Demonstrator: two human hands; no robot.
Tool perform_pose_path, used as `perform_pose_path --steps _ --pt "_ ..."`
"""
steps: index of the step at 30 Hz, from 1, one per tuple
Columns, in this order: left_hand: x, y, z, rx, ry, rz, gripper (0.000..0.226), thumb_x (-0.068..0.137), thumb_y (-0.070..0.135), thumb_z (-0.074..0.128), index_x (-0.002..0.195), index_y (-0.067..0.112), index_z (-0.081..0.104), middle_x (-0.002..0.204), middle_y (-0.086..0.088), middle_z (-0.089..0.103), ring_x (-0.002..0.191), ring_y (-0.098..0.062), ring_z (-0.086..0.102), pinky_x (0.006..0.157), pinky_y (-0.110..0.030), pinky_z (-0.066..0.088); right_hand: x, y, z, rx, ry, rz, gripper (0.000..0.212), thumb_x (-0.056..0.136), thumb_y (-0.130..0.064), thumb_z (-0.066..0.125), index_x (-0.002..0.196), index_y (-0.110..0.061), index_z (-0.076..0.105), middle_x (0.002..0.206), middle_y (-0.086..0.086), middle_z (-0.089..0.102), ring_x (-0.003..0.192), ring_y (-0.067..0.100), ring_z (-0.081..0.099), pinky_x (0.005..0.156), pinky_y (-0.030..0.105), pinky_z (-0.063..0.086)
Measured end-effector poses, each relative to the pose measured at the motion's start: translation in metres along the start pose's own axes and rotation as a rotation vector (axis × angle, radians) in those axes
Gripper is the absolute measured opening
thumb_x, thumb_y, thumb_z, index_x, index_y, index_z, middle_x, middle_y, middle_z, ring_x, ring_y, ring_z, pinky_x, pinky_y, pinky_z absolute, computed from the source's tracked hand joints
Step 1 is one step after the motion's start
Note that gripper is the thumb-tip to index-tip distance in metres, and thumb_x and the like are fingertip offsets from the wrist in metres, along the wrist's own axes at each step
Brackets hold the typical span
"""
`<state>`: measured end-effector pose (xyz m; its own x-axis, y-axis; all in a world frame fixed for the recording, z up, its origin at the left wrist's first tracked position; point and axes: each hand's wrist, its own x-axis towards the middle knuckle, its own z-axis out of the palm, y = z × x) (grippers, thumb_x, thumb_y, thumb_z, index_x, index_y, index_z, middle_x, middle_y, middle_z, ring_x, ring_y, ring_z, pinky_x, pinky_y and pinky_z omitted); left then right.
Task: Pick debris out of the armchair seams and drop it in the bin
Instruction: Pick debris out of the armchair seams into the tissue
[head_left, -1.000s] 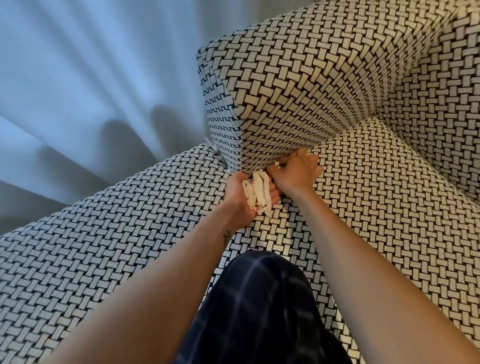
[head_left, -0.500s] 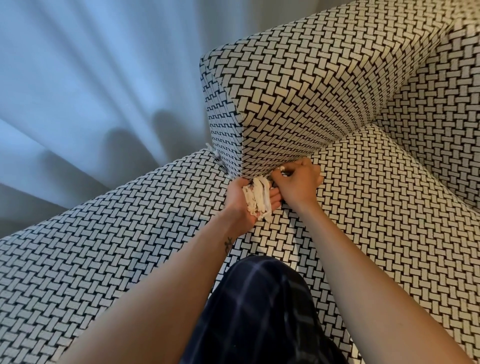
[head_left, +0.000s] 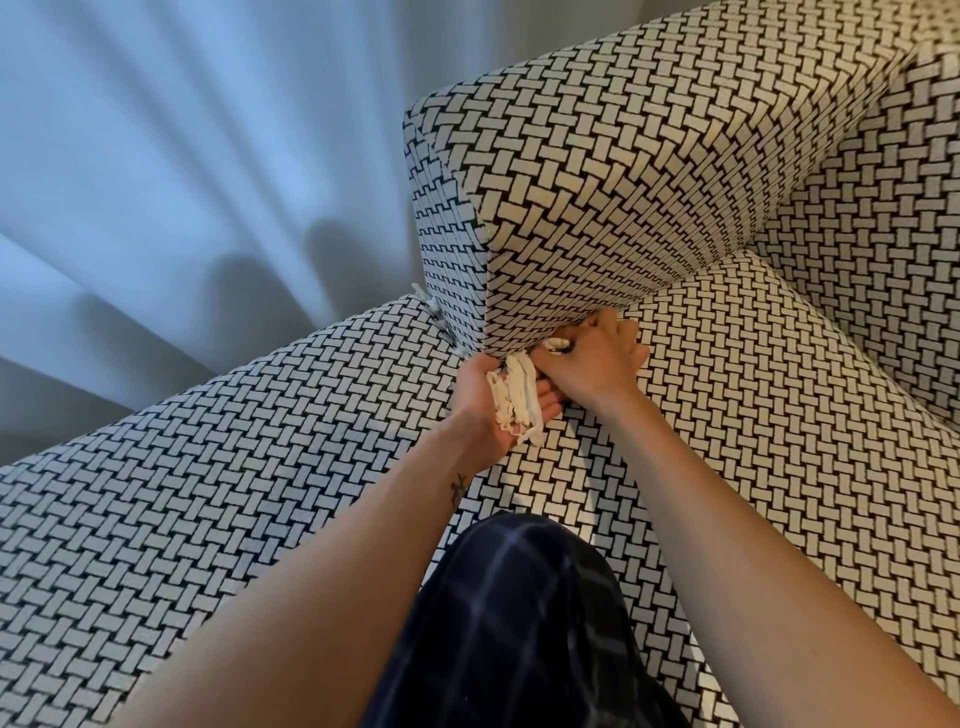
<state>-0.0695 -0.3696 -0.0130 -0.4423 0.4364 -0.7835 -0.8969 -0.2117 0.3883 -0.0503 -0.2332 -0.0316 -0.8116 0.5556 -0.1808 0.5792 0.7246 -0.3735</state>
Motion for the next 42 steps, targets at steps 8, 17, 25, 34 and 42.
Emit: perform_pose_path --steps 8,17,25,34,42 --pt "-0.001 -0.001 -0.001 0.022 -0.009 0.021 0.054 0.101 0.033 0.028 0.106 -0.003 0.068 0.096 -0.025 0.075 0.100 -0.036 0.071 0.096 -0.046 0.055 0.009 0.000 0.002 -0.073 -0.089 0.019 0.046 0.086 -0.067 0.052 0.117 -0.038 0.070 0.125 0.002 0.039 0.124 0.030 0.029 0.101 0.044 0.026" --pt "-0.001 -0.001 0.002 0.036 0.008 0.024 0.054 0.101 0.033 0.027 0.100 -0.002 0.068 0.087 -0.023 0.076 0.089 -0.033 0.073 0.079 -0.041 0.058 0.002 0.012 0.019 0.120 0.107 -0.070 0.036 0.088 -0.060 0.058 0.106 -0.035 0.077 0.107 -0.013 0.043 0.106 0.012 0.025 0.081 0.032 0.012" --pt "0.002 -0.001 0.003 0.044 0.043 0.024 0.057 0.101 0.034 0.026 0.106 -0.005 0.068 0.091 -0.025 0.076 0.093 -0.035 0.072 0.081 -0.042 0.058 -0.004 0.015 0.020 0.223 0.182 -0.102 0.023 0.087 -0.055 0.064 0.091 -0.038 0.079 0.099 -0.014 0.051 0.105 0.013 0.034 0.083 0.034 0.017" --pt "0.001 -0.002 0.001 0.070 0.052 0.039 0.062 0.102 0.038 0.023 0.126 -0.007 0.059 0.119 -0.029 0.067 0.110 -0.038 0.066 0.093 -0.045 0.053 -0.022 0.018 0.021 0.524 0.292 -0.097 0.011 0.090 -0.033 0.069 0.092 -0.027 0.078 0.085 -0.012 0.055 0.100 0.013 0.039 0.098 0.041 0.031" --pt "0.001 -0.001 0.002 0.081 0.051 0.054 0.051 0.101 0.033 0.028 0.102 0.001 0.068 0.090 -0.017 0.072 0.083 -0.029 0.069 0.077 -0.038 0.058 -0.043 0.014 0.010 0.465 0.212 -0.151 0.027 0.100 -0.040 0.055 0.118 -0.030 0.072 0.114 -0.012 0.059 0.119 0.015 0.037 0.107 0.039 0.026"
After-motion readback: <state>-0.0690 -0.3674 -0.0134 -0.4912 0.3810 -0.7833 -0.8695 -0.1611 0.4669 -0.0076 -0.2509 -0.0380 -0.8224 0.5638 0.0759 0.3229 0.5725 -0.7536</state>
